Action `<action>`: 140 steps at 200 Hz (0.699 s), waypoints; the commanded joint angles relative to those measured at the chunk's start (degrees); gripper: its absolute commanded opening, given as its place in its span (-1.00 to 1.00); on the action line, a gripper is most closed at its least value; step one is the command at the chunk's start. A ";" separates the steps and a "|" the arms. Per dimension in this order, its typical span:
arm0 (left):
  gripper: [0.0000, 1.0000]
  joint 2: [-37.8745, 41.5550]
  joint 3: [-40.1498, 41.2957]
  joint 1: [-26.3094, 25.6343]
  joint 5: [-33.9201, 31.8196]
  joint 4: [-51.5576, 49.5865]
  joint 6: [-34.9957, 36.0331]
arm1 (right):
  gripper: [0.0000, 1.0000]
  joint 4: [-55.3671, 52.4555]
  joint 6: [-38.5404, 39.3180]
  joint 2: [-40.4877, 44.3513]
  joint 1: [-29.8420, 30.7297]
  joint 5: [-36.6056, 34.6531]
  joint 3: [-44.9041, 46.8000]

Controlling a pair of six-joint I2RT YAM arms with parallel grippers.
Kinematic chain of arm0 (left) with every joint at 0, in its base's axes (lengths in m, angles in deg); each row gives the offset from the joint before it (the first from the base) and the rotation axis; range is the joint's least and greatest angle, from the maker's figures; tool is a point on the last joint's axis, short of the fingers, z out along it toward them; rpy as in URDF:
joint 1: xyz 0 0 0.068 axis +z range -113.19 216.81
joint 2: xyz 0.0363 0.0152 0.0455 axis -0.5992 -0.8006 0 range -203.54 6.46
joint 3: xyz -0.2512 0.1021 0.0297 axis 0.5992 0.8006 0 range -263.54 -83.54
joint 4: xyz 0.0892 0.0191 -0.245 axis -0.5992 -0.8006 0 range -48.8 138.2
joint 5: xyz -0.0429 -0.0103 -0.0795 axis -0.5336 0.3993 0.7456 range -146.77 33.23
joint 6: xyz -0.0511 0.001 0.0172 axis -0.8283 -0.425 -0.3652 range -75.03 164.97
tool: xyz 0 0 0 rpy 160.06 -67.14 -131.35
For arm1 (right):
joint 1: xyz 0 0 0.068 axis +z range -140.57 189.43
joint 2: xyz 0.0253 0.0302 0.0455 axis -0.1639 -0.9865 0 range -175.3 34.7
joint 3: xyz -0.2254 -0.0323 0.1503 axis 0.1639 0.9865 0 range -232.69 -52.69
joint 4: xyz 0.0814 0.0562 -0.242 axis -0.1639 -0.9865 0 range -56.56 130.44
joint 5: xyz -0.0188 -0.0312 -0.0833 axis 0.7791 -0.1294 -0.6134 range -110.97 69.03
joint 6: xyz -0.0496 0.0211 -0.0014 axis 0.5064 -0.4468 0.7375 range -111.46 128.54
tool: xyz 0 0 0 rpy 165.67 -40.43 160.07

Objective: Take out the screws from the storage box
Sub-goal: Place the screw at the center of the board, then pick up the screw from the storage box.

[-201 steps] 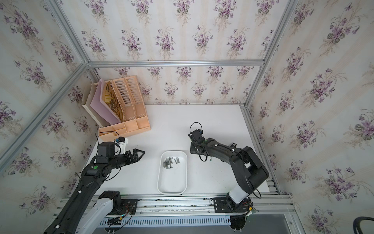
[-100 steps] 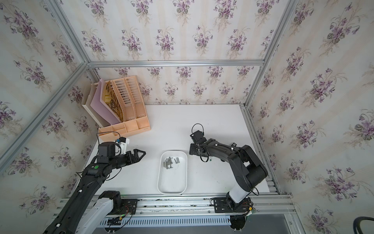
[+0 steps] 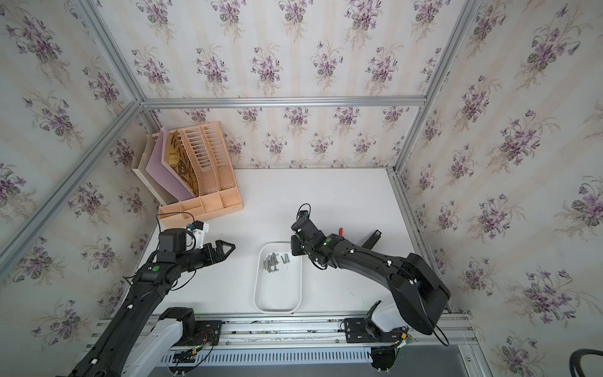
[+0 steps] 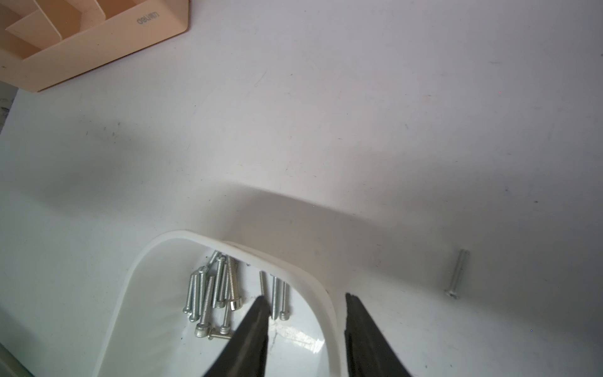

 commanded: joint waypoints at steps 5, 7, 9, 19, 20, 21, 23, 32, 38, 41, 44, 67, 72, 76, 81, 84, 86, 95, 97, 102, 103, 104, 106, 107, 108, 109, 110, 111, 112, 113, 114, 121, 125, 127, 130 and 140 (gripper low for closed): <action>0.99 -0.31 0.05 -0.02 -0.25 1.60 0.59 | -0.20 3.15 3.40 -0.49 4.06 -0.25 -0.79; 0.99 -0.31 0.01 -0.02 -0.22 1.60 0.63 | -0.21 3.21 3.58 -0.52 4.51 -0.41 -0.91; 0.99 -0.29 0.05 -0.02 -0.21 1.60 0.64 | -0.22 3.31 3.83 -0.57 4.93 -0.60 -1.01; 0.99 -0.37 0.03 -0.02 -0.31 1.62 0.64 | -0.24 3.42 4.81 -0.89 7.04 -1.41 -1.68; 0.99 -0.34 0.06 -0.02 -0.30 1.61 0.68 | -0.24 3.43 4.86 -0.95 7.22 -1.46 -1.75; 0.99 -0.37 0.03 -0.02 -0.30 1.65 0.66 | -0.24 3.43 4.86 -0.99 7.58 -1.49 -1.79; 0.99 -0.40 0.07 -0.02 -0.38 1.63 0.64 | -0.24 3.43 5.04 -1.06 7.76 -1.64 -1.91; 0.99 -0.39 0.02 0.03 -0.47 1.60 0.64 | -0.25 3.47 5.61 -1.52 9.06 -1.91 -2.34; 0.99 -0.47 0.06 -0.02 -0.64 1.62 0.64 | -0.25 3.64 5.82 -1.93 9.49 -1.80 -2.56; 0.99 -0.41 0.00 -0.02 -0.65 1.55 0.66 | -0.25 3.63 5.93 -2.31 9.67 -1.66 -2.72; 0.99 -0.45 -0.05 -0.02 -0.80 1.51 0.70 | -0.25 3.60 5.91 -2.67 9.77 -1.43 -2.90; 0.99 -0.67 0.02 -0.02 -0.80 1.64 0.62 | -0.27 2.28 5.88 -6.79 9.79 0.29 -4.90; 0.99 -0.62 0.08 -0.02 -0.66 1.60 0.64 | -0.29 1.94 5.87 -7.86 9.79 0.93 -5.36; 0.99 -0.63 0.07 -0.02 -0.65 1.56 0.64 | -0.30 1.70 5.90 -8.63 9.79 1.52 -5.75; 0.99 -0.73 0.09 -0.03 -0.67 1.58 0.64 | -0.31 1.53 6.04 -9.62 9.79 2.27 -6.29; 0.99 -0.71 0.09 -0.02 -0.71 1.52 0.64 | -0.31 1.43 6.02 -10.18 9.79 2.59 -6.54; 0.99 -0.74 0.09 -0.04 -0.66 1.51 0.64 | -0.31 1.35 6.00 -10.52 9.79 2.74 -6.68; 0.99 -0.75 -0.06 -0.02 -0.57 1.53 0.64 | -0.33 0.64 6.00 -12.37 9.79 3.18 -7.65; 0.99 -0.71 -0.08 -0.02 -0.63 1.51 0.64 | -0.34 0.42 6.01 -12.74 9.81 3.15 -7.94; 0.99 -0.67 -0.03 -0.02 -0.61 1.52 0.64 | -0.36 -0.02 6.07 -13.61 9.79 3.25 -8.47; 0.99 -0.67 -0.06 -0.02 -0.63 1.51 0.64 | -0.37 -0.05 6.06 -13.73 9.79 3.24 -8.58; 0.99 -0.62 0.01 -0.02 -0.59 1.55 0.64 | -0.37 -0.11 6.05 -13.92 9.79 3.23 -8.68; 0.99 -0.66 0.00 -0.02 -0.57 1.52 0.64 | -0.38 -0.34 6.07 -14.25 9.79 3.27 -8.86; 0.99 -0.62 -0.04 -0.02 -0.61 1.51 0.64 | -0.38 -0.48 6.06 -14.40 9.79 3.25 -8.95; 0.99 -0.64 -0.02 -0.02 -0.54 1.51 0.64 | -0.38 -0.59 6.05 -14.57 9.79 3.28 -9.08; 0.99 -0.65 -0.01 -0.02 -0.51 1.51 0.64 | -0.39 -0.73 6.05 -14.74 9.79 3.21 -9.15; 0.99 -0.62 -0.05 -0.02 -0.49 1.51 0.64 | -0.39 -0.85 6.05 -14.87 9.74 3.18 -9.22; 0.99 -0.60 -0.03 -0.02 -0.52 1.51 0.64 | -0.39 -0.91 6.00 -15.02 9.76 3.16 -9.30; 0.99 -0.63 -0.01 -0.02 -0.54 1.51 0.64 | -0.39 -0.98 6.02 -15.14 9.77 3.15 -9.39; 0.99 -0.65 -0.01 -0.02 -0.55 1.55 0.64 | -0.40 -1.06 5.99 -15.24 9.78 3.14 -9.48; 0.99 -0.66 -0.05 -0.02 -0.56 1.53 0.64 | -0.40 -1.15 6.02 -15.38 9.78 3.19 -9.56; 0.99 -0.63 -0.01 -0.02 -0.56 1.51 0.64 | -0.40 -1.41 6.07 -16.05 9.79 3.39 -10.01; 0.99 -0.65 0.00 -0.03 -0.61 1.51 0.62 | -0.41 -1.42 6.05 -16.26 9.79 3.55 -10.09; 0.99 -0.66 -0.02 -0.02 -0.64 1.51 0.63 | -0.40 -1.41 6.09 -16.30 9.79 3.64 -10.04; 0.99 -0.67 -0.06 0.03 -0.66 1.55 0.64 | -0.41 -1.42 6.05 -16.39 9.83 3.66 -10.16; 0.99 -0.60 -0.06 -0.02 -0.74 1.51 0.64 | -0.40 -1.44 6.06 -16.65 9.78 3.52 -10.23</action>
